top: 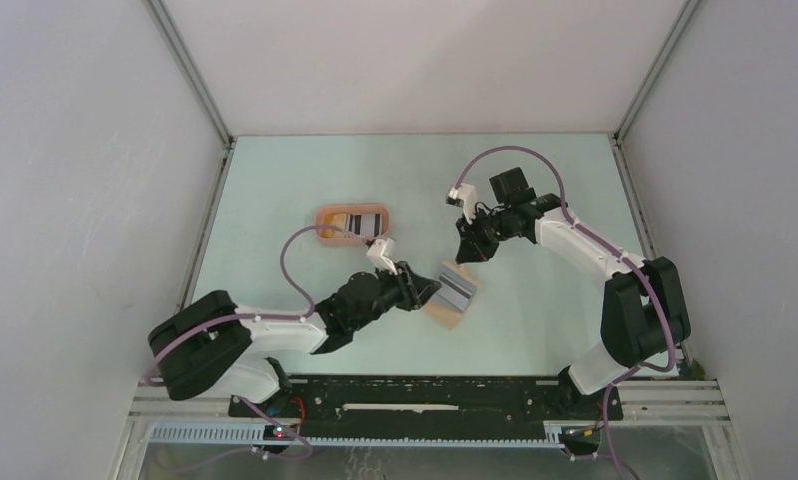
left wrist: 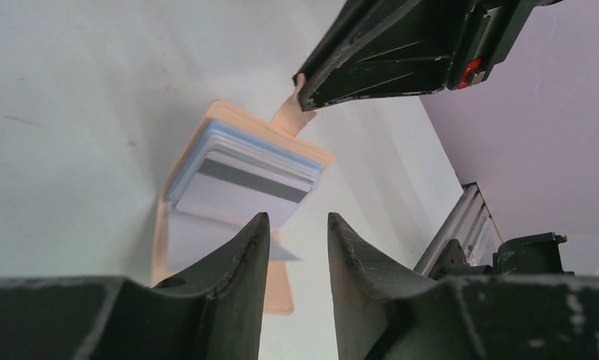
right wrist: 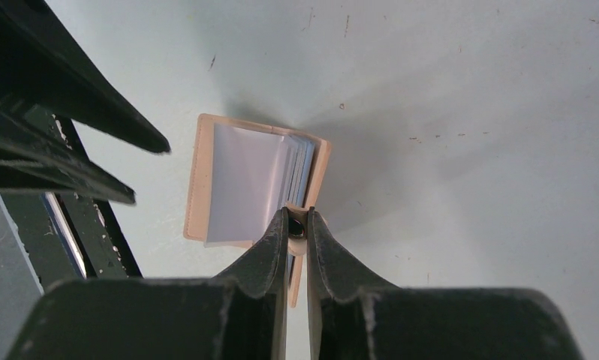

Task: Put the credit cards into the card holder
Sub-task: Open the card holder at the center of the board.

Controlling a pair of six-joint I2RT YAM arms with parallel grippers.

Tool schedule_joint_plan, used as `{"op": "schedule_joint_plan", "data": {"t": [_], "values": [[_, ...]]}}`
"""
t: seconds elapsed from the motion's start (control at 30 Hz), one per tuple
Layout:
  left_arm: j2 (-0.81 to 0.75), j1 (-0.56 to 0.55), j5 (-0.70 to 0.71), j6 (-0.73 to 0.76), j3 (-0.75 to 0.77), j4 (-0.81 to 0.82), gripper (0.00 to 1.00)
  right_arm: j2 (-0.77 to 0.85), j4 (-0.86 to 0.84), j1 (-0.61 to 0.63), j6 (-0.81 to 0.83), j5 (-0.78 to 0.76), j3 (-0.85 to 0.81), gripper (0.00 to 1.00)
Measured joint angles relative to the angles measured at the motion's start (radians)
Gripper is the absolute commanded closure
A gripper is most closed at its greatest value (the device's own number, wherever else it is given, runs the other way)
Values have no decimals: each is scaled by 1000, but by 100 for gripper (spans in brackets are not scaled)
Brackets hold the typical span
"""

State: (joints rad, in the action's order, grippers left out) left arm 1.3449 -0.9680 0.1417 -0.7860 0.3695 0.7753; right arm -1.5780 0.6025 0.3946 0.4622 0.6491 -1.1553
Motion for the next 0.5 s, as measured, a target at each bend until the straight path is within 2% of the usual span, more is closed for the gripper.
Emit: {"op": "schedule_joint_plan", "data": {"t": [0.27,0.5], "values": [[201,-9,-81,7,101,5,62,0,3,0,1,-13,0,100],[277,-10,-102,-8,101,-29,62,0,7,0,3,-23,0,100]]}}
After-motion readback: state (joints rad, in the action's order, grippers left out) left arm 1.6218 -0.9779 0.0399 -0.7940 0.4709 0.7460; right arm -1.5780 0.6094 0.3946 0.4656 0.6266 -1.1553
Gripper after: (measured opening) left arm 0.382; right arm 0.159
